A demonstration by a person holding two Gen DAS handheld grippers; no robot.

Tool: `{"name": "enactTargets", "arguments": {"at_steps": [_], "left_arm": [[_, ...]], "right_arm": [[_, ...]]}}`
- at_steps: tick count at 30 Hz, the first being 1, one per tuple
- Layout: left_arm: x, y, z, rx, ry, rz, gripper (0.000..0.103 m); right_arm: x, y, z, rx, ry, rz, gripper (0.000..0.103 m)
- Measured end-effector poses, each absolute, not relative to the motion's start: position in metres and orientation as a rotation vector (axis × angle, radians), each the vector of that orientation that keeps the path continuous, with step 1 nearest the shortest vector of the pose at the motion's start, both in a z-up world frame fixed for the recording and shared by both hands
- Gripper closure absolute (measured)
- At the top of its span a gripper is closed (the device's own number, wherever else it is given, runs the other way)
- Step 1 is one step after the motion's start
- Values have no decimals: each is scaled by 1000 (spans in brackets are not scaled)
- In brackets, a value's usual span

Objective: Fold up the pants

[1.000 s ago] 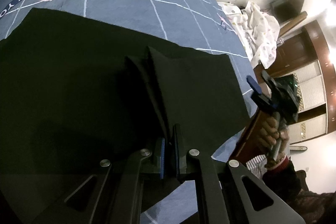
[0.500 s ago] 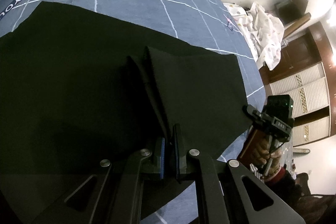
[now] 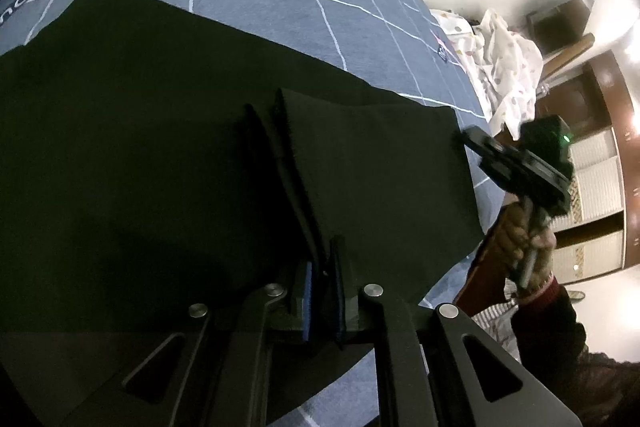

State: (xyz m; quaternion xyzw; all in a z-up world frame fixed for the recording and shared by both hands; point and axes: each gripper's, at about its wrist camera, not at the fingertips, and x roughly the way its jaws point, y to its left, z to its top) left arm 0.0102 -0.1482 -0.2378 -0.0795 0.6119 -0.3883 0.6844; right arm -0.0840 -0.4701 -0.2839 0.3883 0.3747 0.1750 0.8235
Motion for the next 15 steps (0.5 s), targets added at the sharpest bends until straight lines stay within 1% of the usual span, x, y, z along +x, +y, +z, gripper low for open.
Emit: {"name": "enactTargets", "arguments": {"at_steps": [2,3,4,9,12,15], "left_arm": [[10,-148,-238,-176,1370,-872,93],[10,-148,-238,-173,1368,-873,93],[9,-148,-237,-169,1366,-873,93],[6,-150,-235,-144,1348,-872,92],[4,-150,-233,-130,1332,-869,89],[1,-150,-230,-104,1304,-884,87]], "right_arm": [[-68,-472,-292,804,835,343,94],[-64,-475,-296,812,841,329,101],[-60,-478,-300,828,849,313,103],[-58,-490,-313,937,871,308,103],[-59,-496,-323,1037,869,322,103],[-60,-496,-326,1069,858,325,103]]}}
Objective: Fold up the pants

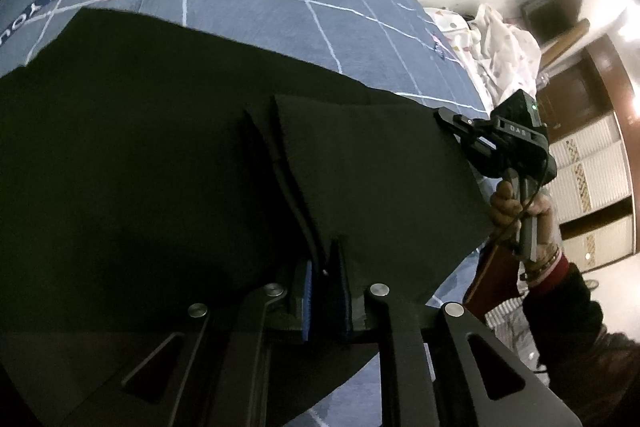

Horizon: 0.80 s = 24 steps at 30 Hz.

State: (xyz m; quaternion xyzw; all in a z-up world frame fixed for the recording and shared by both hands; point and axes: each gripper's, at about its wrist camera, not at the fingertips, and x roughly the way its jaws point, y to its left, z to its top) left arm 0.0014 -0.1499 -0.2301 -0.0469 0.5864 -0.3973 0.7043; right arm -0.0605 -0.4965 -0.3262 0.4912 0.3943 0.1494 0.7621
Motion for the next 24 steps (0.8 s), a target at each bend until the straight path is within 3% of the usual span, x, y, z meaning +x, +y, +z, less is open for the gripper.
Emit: {"name": "enactTargets", "arguments": {"at_steps": [8,10,12,14,16,22,24], "left_arm": [[3,-121,-202,-46,1171,-846,82],[6,-102,-192,-68,1146,-824,78],[9,-80,-183,-101,1123,-792,74],[11,-52,-174,-132,1107,-736,58],[14,-14,-164,-182,1092,-669,50],[16,99,-148,-250,1078,-439,50],[10,142,-149,-323,1097,-394,50]], "right_arm": [[-66,-491,-315,1057,837,261,103],[-68,-487,-301,1017,801,249,93],[-74,-479,-280,966,750,242,93],[-77,-470,-265,958,716,279,93],[-78,-454,-252,943,709,336,91],[-73,-371,-234,840,786,497,74],[-69,-342,-237,828,827,555,73]]}}
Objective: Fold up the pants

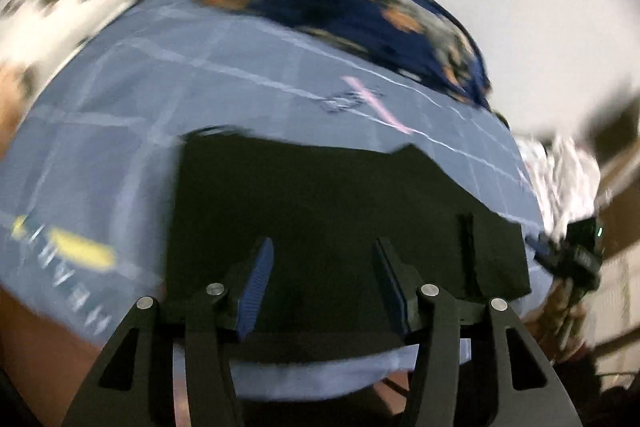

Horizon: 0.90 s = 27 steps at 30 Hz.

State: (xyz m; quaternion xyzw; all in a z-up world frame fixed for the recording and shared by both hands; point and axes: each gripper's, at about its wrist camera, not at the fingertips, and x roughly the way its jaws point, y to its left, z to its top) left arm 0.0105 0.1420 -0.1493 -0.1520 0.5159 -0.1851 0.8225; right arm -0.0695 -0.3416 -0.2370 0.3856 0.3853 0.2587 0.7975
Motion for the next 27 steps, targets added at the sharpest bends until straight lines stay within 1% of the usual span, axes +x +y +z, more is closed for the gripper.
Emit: {"name": "enactTargets", "arguments": {"at_steps": [4,7,10,13,18,21,27], "left_arm": [[-7,188,-161,-463,1153,-381,50],[-20,210,-177,-553,1211,-372,50],[-30,210,-191,-619,1280,-388,50],[-31,206,-196,-618,1310,-428,50],[-19,192,-228,-664,1408,-445,50],[-17,193,-234,-677,1385,-446,50],[-7,195,-211,-621,1243,-441,50]], "right_arm": [[-59,-287,-246,791,910,641,68],[-52,-254,-254,775,952,680,67],[-50,-236,-259,778,984,694,66],[-51,-229,-260,778,992,698,64],[-53,-228,-262,812,989,686,61],[-54,-228,-261,821,986,678,60],[-54,-229,-266,840,994,666,56]]}}
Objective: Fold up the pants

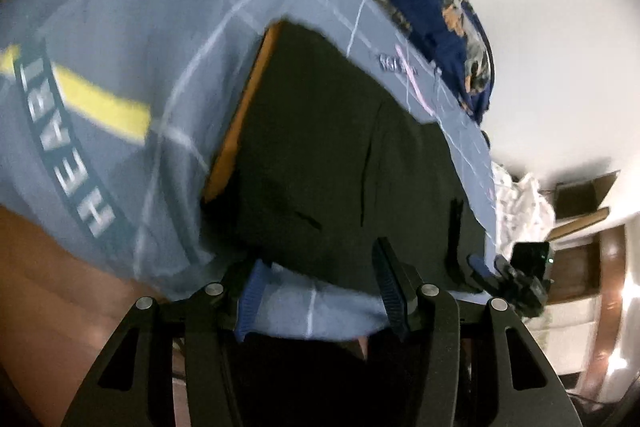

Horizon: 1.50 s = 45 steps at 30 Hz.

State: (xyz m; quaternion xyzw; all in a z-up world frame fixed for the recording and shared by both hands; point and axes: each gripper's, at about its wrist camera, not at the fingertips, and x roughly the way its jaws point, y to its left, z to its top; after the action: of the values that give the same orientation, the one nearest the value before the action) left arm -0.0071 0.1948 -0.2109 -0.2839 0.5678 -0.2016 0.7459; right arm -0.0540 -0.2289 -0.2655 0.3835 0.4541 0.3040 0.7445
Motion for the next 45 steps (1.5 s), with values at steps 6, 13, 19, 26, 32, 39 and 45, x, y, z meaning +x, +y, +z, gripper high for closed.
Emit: {"name": "enactTargets", "arguments": {"at_steps": [6,13,19,26,32,39,45], "left_arm": [[7,204,-213,-619,1202,-407,51],[4,210,-212,-544,1168,-358,57],[7,206,-208,-454,1161,-332,53],[34,194,-220,-374,1186,-419,48],[43,183,-229,-316,1219,-624,47],[49,206,-216,-486,1130,-750,73],[57,202,-238,-393,1224,-728,73]], "right_arm": [[-54,-221,-272,851,1018,671,56],[-52,-216,-273,858,1022,669,54],[-53,-210,-272,854,1026,680,53],[-56,-207,-273,866,1035,664,50],[-56,-207,-274,870,1043,641,47],[-48,-201,-279,900,1054,633,46],[-46,-191,-280,885,1078,635,45]]}}
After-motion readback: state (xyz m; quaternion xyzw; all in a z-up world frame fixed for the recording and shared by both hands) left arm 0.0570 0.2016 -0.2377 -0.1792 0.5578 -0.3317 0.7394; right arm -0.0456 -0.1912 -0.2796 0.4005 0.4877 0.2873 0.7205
